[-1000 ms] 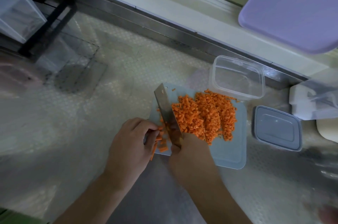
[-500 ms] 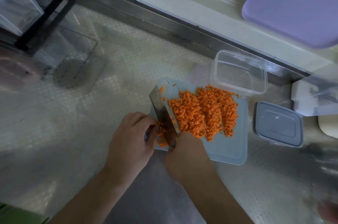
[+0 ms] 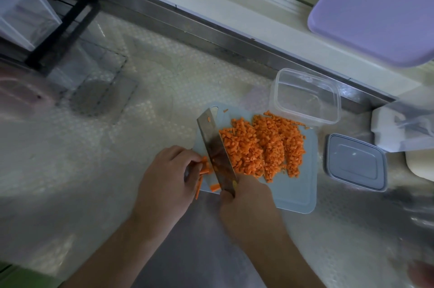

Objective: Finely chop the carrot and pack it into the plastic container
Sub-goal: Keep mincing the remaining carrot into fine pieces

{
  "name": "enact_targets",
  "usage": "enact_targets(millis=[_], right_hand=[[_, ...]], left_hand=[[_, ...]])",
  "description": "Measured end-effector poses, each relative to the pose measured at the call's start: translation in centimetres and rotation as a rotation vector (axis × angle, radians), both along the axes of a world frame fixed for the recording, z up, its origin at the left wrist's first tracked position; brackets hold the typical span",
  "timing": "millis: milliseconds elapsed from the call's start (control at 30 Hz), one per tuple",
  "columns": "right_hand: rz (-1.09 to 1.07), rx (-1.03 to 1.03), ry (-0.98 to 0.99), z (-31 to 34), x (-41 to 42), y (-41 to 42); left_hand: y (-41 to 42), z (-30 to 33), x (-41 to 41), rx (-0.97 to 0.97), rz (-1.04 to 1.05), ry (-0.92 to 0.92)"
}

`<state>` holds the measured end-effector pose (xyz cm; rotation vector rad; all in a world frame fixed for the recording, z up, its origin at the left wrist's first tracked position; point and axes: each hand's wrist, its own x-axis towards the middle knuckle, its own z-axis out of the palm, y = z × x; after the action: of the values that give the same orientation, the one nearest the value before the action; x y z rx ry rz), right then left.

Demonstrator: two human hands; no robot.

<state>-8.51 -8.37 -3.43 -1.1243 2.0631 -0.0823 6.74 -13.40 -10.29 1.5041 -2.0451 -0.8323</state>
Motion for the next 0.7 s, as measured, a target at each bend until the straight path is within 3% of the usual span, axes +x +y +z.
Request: enact_targets(millis=[533, 700], right_hand=[[0.049, 0.107, 0.068, -2.6, 0.8, -1.2], [-0.008, 0.041, 0.008, -1.9, 0.6, -0.5]], left_hand=[[0.2, 0.2, 0.1, 0.035, 0.016, -0.027], [0.3, 0.3, -0.2, 0.036, 0.032, -0.030]])
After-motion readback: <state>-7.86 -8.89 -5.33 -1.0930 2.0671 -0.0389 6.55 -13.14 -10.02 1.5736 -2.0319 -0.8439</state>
